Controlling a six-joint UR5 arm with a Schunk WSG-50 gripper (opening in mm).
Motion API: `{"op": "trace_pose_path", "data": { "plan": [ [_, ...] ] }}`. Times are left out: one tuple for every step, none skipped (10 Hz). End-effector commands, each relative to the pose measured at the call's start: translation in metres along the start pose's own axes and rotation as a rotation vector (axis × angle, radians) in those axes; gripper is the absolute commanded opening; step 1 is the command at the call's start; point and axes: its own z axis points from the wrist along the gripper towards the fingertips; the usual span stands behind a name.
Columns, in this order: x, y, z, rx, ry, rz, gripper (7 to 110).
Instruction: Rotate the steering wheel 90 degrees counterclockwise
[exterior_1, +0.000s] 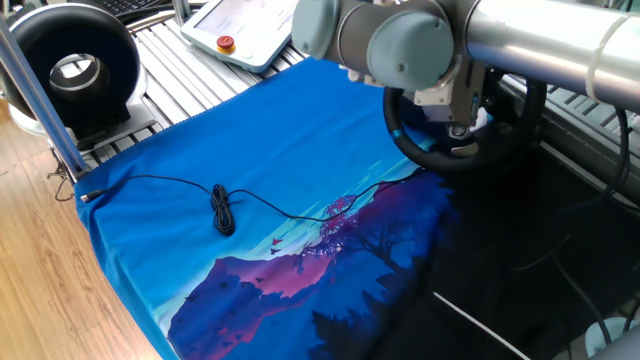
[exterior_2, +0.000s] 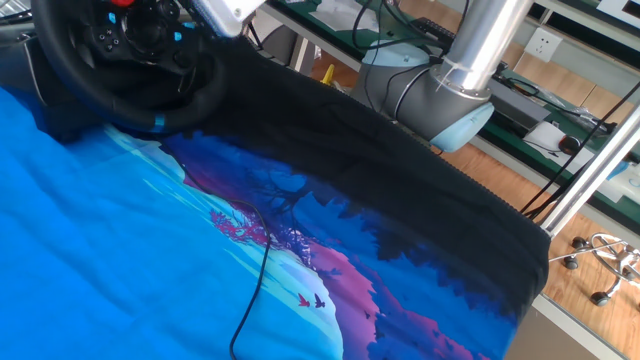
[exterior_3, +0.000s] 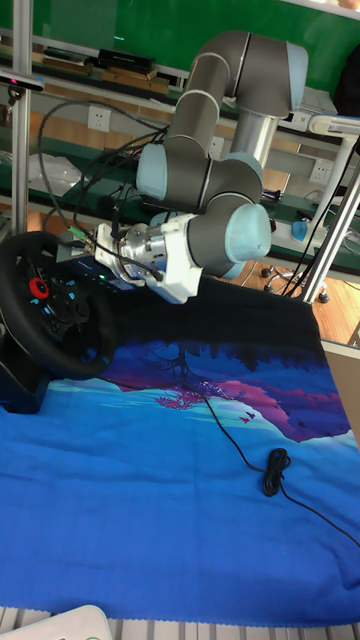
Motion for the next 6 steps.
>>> {"op": "trace_pose_path", "data": {
  "plan": [
    [0.012,0.009,0.02,-0.015,0.038,-0.023,7],
    [0.038,0.01,-0.006,0.03,0.141,-0.013,7],
    [0.055,0.021,-0.044,0.059,0.23,0.003,7],
    [0.044,0.031,-0.065,0.051,0.199,0.006,7],
    [0.036,0.027,-0.06,0.017,0.163,-0.032,7],
    [0.03,0.025,-0.039,-0.047,0.129,-0.091,7]
  ]
}}
